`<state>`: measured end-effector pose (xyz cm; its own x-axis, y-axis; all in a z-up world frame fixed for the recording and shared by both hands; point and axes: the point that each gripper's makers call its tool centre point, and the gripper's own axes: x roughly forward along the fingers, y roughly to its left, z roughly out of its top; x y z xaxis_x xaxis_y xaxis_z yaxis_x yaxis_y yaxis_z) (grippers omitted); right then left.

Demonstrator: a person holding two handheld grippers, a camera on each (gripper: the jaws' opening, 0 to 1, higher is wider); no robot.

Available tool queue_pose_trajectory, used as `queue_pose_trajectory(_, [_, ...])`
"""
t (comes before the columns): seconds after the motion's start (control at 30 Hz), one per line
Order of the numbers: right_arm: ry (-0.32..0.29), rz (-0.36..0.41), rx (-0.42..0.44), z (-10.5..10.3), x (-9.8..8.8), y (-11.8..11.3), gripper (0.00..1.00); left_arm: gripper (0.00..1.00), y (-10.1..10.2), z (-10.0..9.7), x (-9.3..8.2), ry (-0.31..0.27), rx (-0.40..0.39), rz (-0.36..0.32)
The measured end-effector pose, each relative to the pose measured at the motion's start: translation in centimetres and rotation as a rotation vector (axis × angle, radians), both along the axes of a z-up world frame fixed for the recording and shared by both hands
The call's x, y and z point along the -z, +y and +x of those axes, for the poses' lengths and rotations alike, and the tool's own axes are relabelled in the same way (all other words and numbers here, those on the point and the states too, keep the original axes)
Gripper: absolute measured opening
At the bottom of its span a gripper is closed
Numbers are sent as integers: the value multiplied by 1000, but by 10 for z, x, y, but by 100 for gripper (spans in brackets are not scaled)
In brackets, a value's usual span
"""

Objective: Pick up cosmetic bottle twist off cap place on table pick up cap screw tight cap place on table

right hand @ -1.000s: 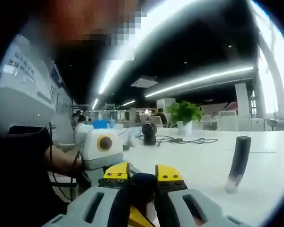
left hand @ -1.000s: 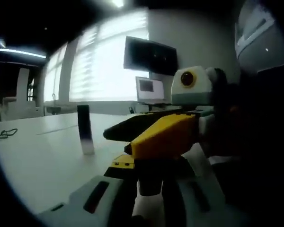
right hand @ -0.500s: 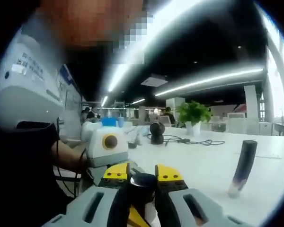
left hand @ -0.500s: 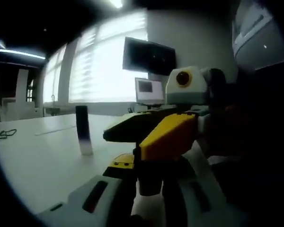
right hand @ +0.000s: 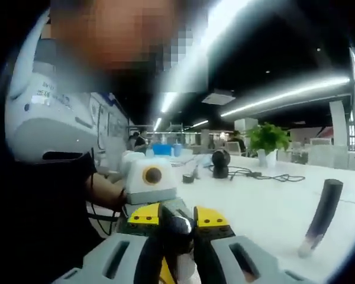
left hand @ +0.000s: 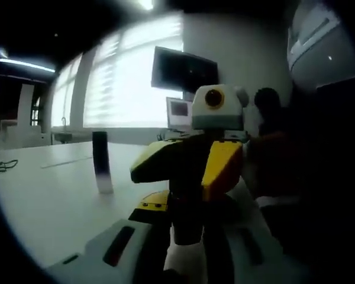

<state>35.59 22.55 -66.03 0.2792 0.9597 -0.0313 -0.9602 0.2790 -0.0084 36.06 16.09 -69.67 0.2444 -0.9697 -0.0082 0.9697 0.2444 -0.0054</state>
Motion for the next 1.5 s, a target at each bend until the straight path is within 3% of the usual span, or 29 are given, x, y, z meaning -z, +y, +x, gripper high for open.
queue_pose_trajectory(0.43, [41, -28, -238, -8, -1, 7, 13, 10, 1, -1, -3, 36, 14, -22])
queue_pose_trajectory(0.73, [60, -24, -338, -13, -3, 8, 13, 10, 0, -6, -4, 56, 38, -32])
queue_pose_trajectory(1.1, [89, -20, -518, -33, -7, 11, 13, 10, -2, -28, -9, 91, 152, -59])
queue_pose_trajectory(1.3, [91, -23, -550, -39, -6, 10, 13, 10, -4, -33, -9, 91, 179, -59])
queue_pose_trajectory(1.43, [69, -26, -510, -31, -6, 9, 14, 10, -5, -30, -8, 77, 163, -54])
queue_pose_trajectory(1.5, [54, -28, -490, -27, -6, 9, 22, 10, -4, -26, -11, 84, 145, -76])
